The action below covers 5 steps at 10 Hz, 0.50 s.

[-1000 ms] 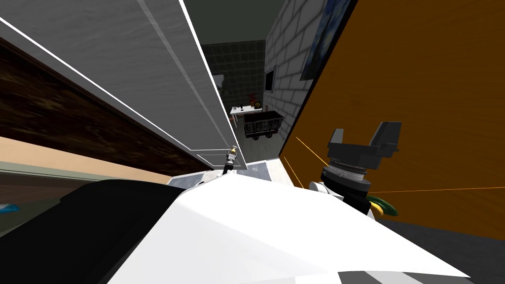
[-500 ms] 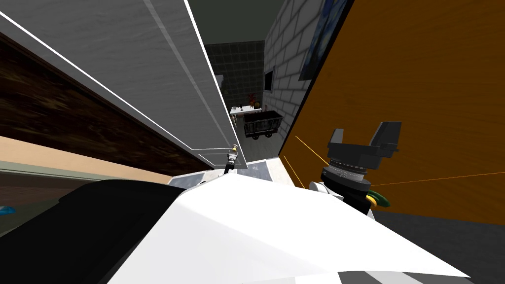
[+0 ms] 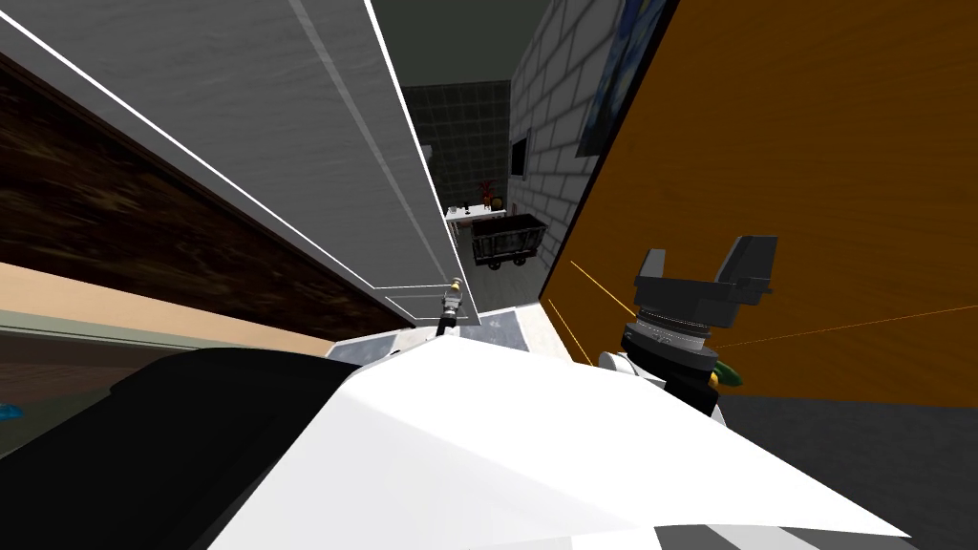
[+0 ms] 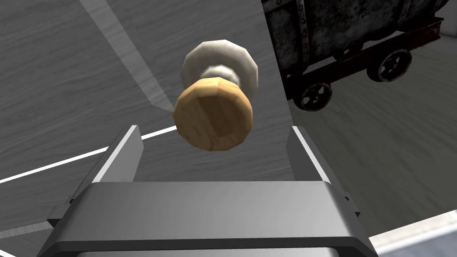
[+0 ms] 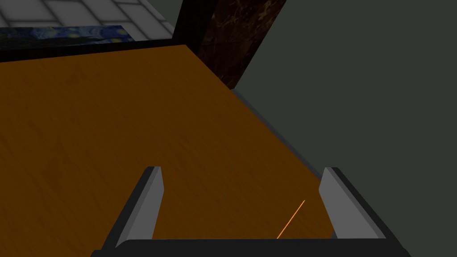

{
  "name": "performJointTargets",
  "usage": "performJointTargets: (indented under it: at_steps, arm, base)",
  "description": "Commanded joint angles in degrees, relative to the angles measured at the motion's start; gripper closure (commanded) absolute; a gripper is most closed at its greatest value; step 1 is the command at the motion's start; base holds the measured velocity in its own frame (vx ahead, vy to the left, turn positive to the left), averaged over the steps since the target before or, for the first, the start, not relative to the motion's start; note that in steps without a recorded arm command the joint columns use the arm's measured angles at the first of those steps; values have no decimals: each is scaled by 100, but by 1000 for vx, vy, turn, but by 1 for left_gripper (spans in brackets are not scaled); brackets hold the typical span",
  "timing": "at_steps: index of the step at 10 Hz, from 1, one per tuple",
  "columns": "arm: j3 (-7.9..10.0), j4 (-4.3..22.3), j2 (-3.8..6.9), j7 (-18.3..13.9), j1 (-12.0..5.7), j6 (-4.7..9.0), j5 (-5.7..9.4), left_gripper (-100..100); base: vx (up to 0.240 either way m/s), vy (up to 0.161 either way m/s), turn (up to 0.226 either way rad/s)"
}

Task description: Pull the door open

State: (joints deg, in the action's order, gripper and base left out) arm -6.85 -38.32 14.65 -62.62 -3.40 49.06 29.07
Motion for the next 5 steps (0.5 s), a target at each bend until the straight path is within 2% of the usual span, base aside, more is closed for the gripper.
performJointTargets:
  at_steps: [1, 2, 4, 5]
  arm:
    - [-35, -36, -33, -286, -16, -37, 91, -100]
    - [-35, -36, -33, -315, -16, -37, 91, -100]
    - [-93, -79, -86, -693, -46, -86, 232, -100]
    - [-93, -79, -86, -752, -46, -86, 232, -100]
  base:
    - [-62, 9, -17]
    - [-46, 7, -10]
    - [-55, 6, -27]
    - [-52, 9, -9]
